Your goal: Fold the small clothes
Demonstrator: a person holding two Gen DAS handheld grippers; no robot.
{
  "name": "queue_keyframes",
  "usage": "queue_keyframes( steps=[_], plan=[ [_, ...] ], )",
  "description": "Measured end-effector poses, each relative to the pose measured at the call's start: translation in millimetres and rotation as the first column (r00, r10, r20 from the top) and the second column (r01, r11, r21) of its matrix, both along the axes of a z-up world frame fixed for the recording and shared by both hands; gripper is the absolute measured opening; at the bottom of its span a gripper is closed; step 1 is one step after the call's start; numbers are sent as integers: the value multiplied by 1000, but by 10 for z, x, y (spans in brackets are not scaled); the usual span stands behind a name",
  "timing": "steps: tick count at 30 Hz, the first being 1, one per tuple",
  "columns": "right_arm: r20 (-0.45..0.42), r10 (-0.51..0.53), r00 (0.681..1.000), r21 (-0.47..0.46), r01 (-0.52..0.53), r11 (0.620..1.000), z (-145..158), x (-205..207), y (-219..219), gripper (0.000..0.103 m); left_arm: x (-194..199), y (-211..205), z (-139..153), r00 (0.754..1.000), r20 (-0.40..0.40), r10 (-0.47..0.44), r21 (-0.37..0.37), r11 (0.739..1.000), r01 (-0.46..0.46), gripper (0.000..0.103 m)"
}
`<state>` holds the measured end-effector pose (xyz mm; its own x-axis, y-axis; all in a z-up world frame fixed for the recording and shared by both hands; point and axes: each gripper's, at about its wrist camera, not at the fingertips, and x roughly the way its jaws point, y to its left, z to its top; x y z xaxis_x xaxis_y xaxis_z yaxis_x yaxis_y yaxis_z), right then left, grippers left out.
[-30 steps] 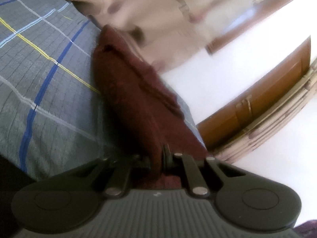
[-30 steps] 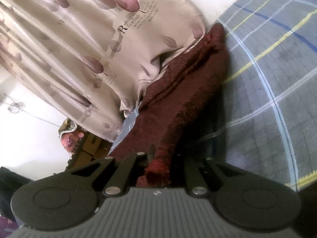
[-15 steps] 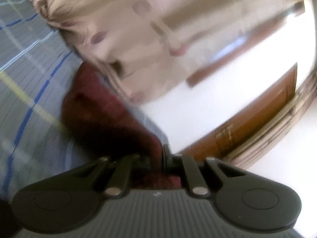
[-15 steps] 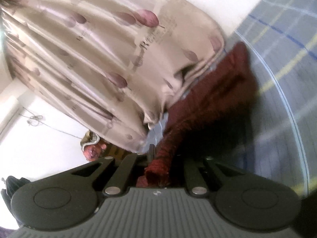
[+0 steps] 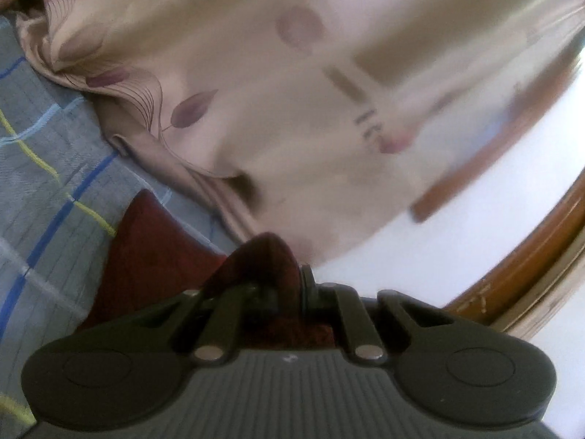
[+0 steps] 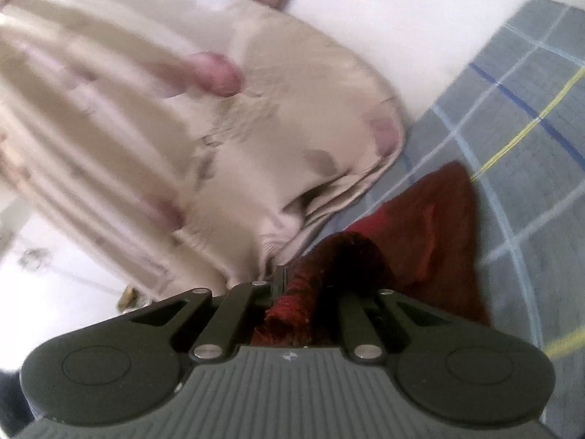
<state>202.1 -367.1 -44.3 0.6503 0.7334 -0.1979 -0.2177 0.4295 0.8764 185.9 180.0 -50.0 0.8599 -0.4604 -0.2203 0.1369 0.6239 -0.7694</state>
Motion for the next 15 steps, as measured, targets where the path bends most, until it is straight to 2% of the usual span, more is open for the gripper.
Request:
queue_keyframes(
  steps=[4,5,6,7,8,9,10,11,13,15],
  plan=[
    [-52,-30,998,21,31,999,-282,470,4,13,346,19,-159,999,-32,23,33,999,-22,16],
    [-67,-32,997,40,35,999,-363,553,1,15,403,24,-183,998,-41,37,39,999,-35,26],
    [-87,-47,995,47,52,998,-439,648,6,16,449,35,-202,996,-46,71,45,997,-69,45],
    [-103,-65,993,40,69,997,-512,727,17,16,472,51,-206,994,-40,99,49,994,-97,58],
    [-122,-78,989,35,83,996,-595,807,32,21,491,81,-204,992,-25,124,48,991,-123,81],
    [-142,-86,986,40,92,995,-666,866,43,39,490,123,-199,988,-6,157,35,987,-157,89],
    [-160,-98,982,57,109,992,-750,908,34,53,495,165,-197,984,6,176,21,984,-176,89],
    [-171,-127,977,76,141,987,-815,917,10,71,489,200,-180,983,18,185,10,983,-185,89],
    [-166,-180,970,143,204,968,-887,871,-69,75,470,228,-122,981,31,192,47,980,-194,89],
    [-146,-189,971,244,220,945,-929,789,-160,82,435,197,-72,983,22,182,137,974,-183,89]
  ],
)
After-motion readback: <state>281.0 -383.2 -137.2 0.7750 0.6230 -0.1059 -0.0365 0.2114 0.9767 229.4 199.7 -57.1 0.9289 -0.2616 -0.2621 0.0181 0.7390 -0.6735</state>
